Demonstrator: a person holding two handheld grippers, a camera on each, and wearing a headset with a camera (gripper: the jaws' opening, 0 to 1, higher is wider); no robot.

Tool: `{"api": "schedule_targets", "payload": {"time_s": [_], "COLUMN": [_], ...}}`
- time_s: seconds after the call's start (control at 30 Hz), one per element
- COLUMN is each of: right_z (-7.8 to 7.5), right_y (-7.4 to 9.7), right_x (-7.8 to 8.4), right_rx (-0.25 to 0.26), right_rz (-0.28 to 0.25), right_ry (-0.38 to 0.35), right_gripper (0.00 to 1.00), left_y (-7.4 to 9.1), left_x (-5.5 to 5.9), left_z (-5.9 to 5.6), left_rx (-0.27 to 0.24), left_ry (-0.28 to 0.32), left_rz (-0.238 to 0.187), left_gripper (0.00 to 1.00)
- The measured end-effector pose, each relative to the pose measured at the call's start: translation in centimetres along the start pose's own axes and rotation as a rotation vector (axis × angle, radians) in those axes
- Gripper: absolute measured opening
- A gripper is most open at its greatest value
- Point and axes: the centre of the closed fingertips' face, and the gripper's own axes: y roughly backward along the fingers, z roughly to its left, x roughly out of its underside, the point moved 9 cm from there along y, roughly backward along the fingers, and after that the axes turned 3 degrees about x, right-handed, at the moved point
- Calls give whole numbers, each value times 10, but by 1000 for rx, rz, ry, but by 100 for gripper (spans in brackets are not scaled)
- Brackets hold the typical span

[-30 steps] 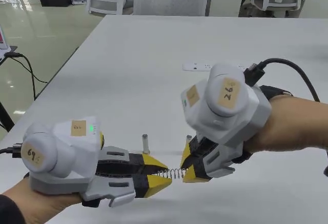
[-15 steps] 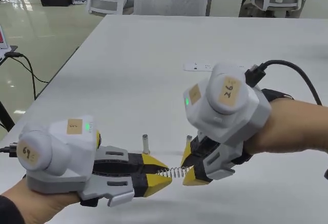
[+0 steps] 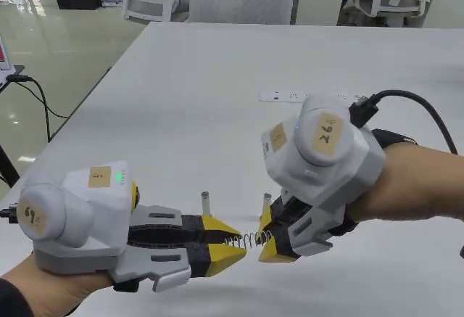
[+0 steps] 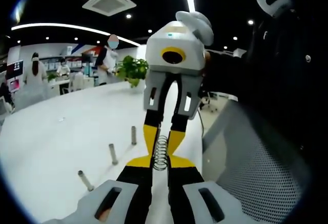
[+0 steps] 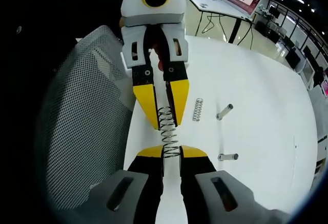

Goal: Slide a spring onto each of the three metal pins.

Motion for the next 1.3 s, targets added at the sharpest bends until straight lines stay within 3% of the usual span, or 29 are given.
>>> {"api": "schedule_targets", "payload": {"time_s": [0.2, 0.5, 1.17, 1.3], "right_z": [0, 5, 6, 3], "right_y": [14, 15, 14, 13], "right_x": [-10, -22, -36, -34], "right_rx": [8, -6, -14, 0], "right_rz": [-60, -76, -60, -38], "right_ry": [-9, 2, 36, 44], "right_gripper": [8, 8, 8, 8], "left_y": [-1, -2, -5, -6], "left_x": [1, 5, 7, 9], "left_z": [-1, -1, 0, 0], "left_rx": [-2, 3, 2, 2], "left_ry": [-1, -15, -8, -3], "left_rz": [14, 38, 43, 55], "left_gripper": [3, 3, 3, 9]}}
